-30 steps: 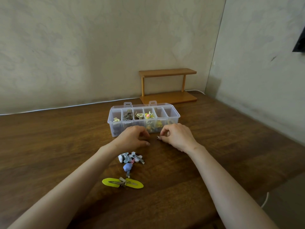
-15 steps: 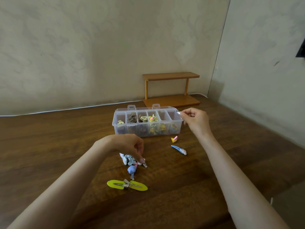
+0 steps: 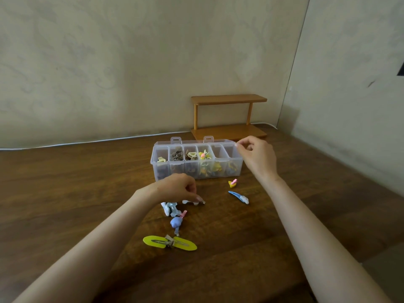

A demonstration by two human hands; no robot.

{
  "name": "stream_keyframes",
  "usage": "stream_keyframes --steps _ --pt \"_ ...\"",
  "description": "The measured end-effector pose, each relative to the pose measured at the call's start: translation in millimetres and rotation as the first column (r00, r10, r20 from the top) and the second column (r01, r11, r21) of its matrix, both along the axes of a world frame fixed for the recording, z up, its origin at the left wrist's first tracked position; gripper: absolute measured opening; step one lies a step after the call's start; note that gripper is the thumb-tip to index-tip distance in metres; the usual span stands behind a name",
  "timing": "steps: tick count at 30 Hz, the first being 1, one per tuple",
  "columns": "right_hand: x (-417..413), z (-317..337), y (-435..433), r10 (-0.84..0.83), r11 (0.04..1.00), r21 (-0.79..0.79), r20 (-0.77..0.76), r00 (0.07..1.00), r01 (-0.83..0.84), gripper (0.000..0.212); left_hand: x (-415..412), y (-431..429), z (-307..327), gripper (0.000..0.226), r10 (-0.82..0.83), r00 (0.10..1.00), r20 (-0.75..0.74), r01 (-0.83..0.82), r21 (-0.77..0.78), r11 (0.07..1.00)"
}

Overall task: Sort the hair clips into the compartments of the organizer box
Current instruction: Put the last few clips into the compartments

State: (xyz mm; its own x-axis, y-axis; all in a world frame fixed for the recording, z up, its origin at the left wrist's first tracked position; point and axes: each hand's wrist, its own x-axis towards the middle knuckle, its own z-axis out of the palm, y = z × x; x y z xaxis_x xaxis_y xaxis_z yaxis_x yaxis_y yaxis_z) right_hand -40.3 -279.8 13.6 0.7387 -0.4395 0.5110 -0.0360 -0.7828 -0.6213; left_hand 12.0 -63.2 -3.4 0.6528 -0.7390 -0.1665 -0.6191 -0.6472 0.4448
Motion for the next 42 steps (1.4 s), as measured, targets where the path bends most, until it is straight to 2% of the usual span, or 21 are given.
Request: stream_keyframes --steps 4,7,11,14,19,24,27,36,38,42 --pt "-15.2 -16.2 1.9 0.105 0.993 0.059 -0.054 0.993 -0.102 0.014 -1.3 -3.2 -4.1 0.022 0.04 0.998 0.05 -0.036 -0.067 0.997" --pt "-19.5 -20.3 1.4 0.145 0.989 0.0 -0.173 0.974 -0.148 0.015 -0.9 -3.3 -5.8 0.021 0.049 0.995 0.086 -0.04 -0.095 0.995" --pt "-19.6 -21.3 1.3 0.082 0.982 -0.13 -0.359 0.93 -0.137 0.018 1.5 -1.0 -6.0 0.014 0.059 0.993 0.102 -0.048 -0.107 0.993" --pt "-18.9 -23.6 -1.4 0.063 0.984 -0.125 -0.438 0.897 -0.13 0.021 3.0 -0.5 -5.1 0.01 0.055 0.994 0.098 -0.045 -0.102 0.994" --pt "-18.2 -24.0 -6.0 0.094 0.991 -0.037 -0.488 0.868 -0.128 0.025 3.4 -0.3 -3.3 0.01 0.076 0.995 0.061 -0.068 -0.127 0.99" --pt "-17.7 -23.2 -5.3 0.161 0.981 -0.005 -0.519 0.839 -0.192 0.018 0.9 1.0 0.8 0.023 0.048 0.999 0.022 -0.046 -0.092 0.995" --pt "-17.6 -22.8 -1.4 0.159 0.982 -0.003 -0.508 0.847 -0.187 0.014 -1.3 0.5 -0.4 0.028 0.029 1.0 0.005 -0.028 -0.067 0.997" --pt "-19.0 -21.7 5.4 0.257 0.965 0.063 -0.44 0.86 -0.256 0.011 -3.9 -4.7 -7.6 0.026 0.052 0.992 0.118 -0.037 -0.126 0.991" --pt "-20.2 -19.8 4.8 0.314 0.949 0.14 -0.355 0.881 -0.282 0.01 -4.9 -6.2 -9.7 0.024 0.059 0.989 0.139 -0.036 -0.165 0.986" --pt "-23.1 -10.5 -2.6 0.361 0.896 0.295 -0.045 0.931 -0.333 0.009 -6.1 -8.5 -11.0 0.022 0.062 0.982 0.179 -0.021 -0.224 0.974"
